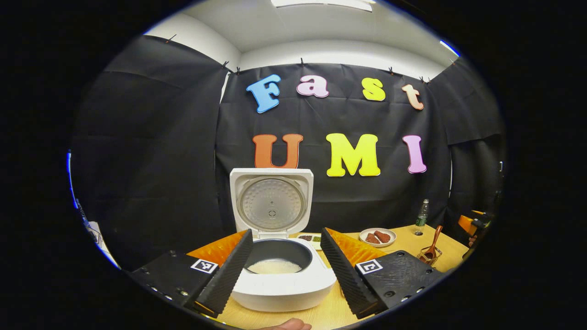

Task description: Close the left gripper, press the button to open the rice cooker; take a wooden spoon from the chopstick holder with the right hand, scoop a spoonful of rice and pour it into the rice cooker, then put the wooden spoon back into the chopstick holder.

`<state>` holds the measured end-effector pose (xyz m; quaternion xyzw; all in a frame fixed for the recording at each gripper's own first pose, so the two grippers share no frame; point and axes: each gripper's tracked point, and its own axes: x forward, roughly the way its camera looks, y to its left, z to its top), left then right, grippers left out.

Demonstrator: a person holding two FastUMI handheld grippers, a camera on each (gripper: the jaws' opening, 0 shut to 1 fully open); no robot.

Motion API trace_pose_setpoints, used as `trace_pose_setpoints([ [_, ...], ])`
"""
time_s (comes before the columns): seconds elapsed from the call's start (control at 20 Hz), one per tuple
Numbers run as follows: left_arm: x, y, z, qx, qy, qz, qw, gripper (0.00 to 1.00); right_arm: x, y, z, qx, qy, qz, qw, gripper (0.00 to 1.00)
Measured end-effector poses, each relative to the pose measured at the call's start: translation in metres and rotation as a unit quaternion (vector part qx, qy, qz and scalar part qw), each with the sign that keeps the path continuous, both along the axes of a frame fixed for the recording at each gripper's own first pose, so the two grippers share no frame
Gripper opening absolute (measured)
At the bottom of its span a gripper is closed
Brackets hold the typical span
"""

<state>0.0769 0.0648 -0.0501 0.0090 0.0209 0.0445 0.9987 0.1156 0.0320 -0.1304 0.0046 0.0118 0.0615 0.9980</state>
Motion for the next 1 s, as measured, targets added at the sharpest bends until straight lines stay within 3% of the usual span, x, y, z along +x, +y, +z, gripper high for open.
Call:
trace_pose_setpoints([
  [0.25, 0.043, 0.019, 0.026, -0.011, -0.002, -0.002, 1.000, 0.94, -0.035, 0.008, 0.021, -0.022, -0.006, 0.028, 0.999, 0.96],
  [0.5, 0.085, 0.035, 0.063, -0.012, -0.006, 0.002, 1.000, 0.94, -0.052, 0.010, 0.039, -0.037, -0.011, 0.045, 0.998, 1.00],
  [0.75, 0.131, 0.059, 0.094, 0.014, -0.017, 0.026, 0.999, 0.94, -0.057, 0.011, 0.045, -0.027, -0.012, 0.063, 0.998, 1.00],
  [1.0, 0.191, 0.061, 0.112, 0.018, -0.034, 0.024, 0.999, 0.94, -0.051, 0.013, 0.048, -0.024, -0.029, 0.077, 0.996, 1.00],
])
